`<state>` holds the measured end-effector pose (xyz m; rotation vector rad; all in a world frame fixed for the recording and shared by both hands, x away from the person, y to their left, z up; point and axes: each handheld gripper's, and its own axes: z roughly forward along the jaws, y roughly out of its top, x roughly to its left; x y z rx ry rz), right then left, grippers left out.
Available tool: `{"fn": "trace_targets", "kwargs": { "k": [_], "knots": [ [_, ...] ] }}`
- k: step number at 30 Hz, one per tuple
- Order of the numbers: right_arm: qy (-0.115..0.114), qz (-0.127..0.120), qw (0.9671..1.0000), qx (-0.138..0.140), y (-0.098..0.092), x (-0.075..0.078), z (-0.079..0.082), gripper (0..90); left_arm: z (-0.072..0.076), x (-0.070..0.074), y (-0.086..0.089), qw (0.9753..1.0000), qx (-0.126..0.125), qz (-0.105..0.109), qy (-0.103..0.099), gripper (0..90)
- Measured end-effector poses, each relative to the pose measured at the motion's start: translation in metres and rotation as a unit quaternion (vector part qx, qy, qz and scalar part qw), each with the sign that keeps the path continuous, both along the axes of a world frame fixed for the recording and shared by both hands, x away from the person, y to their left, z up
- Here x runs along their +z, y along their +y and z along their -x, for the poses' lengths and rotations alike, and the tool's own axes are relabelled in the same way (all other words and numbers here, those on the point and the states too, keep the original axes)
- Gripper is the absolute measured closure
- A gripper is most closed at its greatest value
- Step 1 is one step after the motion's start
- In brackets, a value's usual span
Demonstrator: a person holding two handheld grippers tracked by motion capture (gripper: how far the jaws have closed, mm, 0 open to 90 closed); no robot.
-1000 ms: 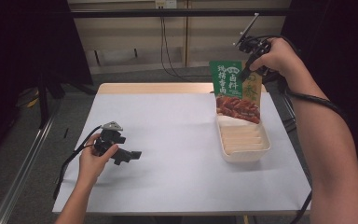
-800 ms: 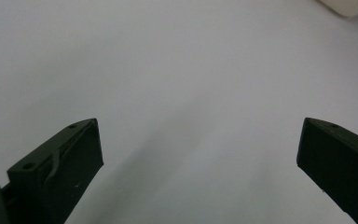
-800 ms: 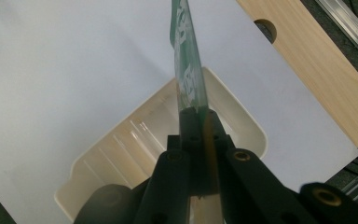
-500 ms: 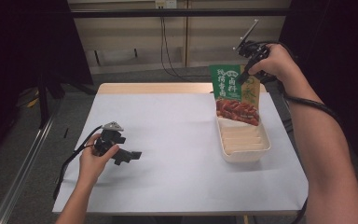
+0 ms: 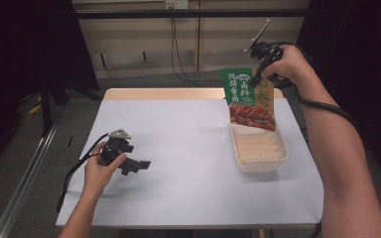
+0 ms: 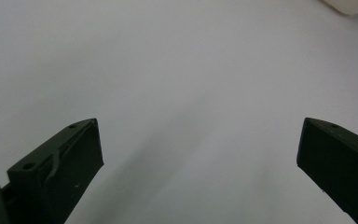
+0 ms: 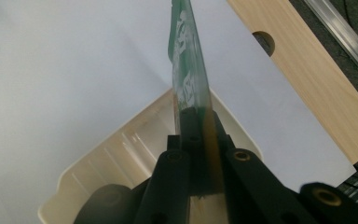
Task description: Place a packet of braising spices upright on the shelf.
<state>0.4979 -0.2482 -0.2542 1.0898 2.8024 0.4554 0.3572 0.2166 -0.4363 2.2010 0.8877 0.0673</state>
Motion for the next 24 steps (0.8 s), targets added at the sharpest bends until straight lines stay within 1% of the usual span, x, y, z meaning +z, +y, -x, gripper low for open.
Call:
{"fn": "trace_targets", "kwargs": {
  "k": [3, 4, 6, 8, 10, 14, 15, 18, 19, 24],
  "knots": [
    [-0.001, -0.001, 1.0000, 0.001, -0.003, -0.006, -0.001, 90.0, 0.000, 0.000, 0.000, 1.0000, -0.002, 0.000, 0.001, 0.0],
    [0.003, -0.002, 1.0000, -0.001, -0.004, -0.008, -0.001, 90.0, 0.001, 0.000, 0.000, 1.0000, -0.002, 0.000, 0.001, 0.0],
    [0.002, -0.002, 1.0000, -0.001, -0.007, -0.013, -0.001, 90.0, 0.001, 0.000, -0.001, 1.0000, -0.003, 0.000, 0.002, 0.0],
    [0.009, -0.006, 0.9999, -0.005, -0.008, -0.018, -0.001, 90.0, 0.001, 0.000, -0.001, 1.0000, -0.003, 0.001, 0.001, 0.0],
    [0.010, -0.010, 0.9999, -0.005, -0.010, -0.022, 0.000, 90.0, 0.000, -0.001, -0.001, 1.0000, -0.001, 0.002, 0.000, 0.0],
    [0.014, -0.019, 0.9995, -0.023, -0.016, -0.022, 0.004, 90.0, 0.001, -0.001, -0.001, 1.0000, -0.001, 0.000, 0.001, 0.0],
    [0.019, -0.022, 0.9991, -0.030, -0.018, -0.022, 0.005, 90.0, 0.001, -0.001, -0.001, 1.0000, -0.002, 0.001, 0.001, 0.0],
    [0.023, -0.026, 0.9985, -0.042, -0.023, -0.025, 0.010, 90.0, 0.001, 0.000, -0.001, 1.0000, -0.002, 0.002, 0.001, 0.0],
    [0.026, -0.024, 0.9985, -0.042, -0.025, -0.026, 0.011, 90.0, 0.001, 0.000, -0.001, 1.0000, -0.002, 0.002, 0.000, 0.0],
    [0.024, -0.027, 0.9981, -0.049, -0.035, -0.030, 0.016, 90.0, 0.002, -0.001, -0.002, 1.0000, -0.004, 0.004, 0.001, 0.0]
  ]
}}
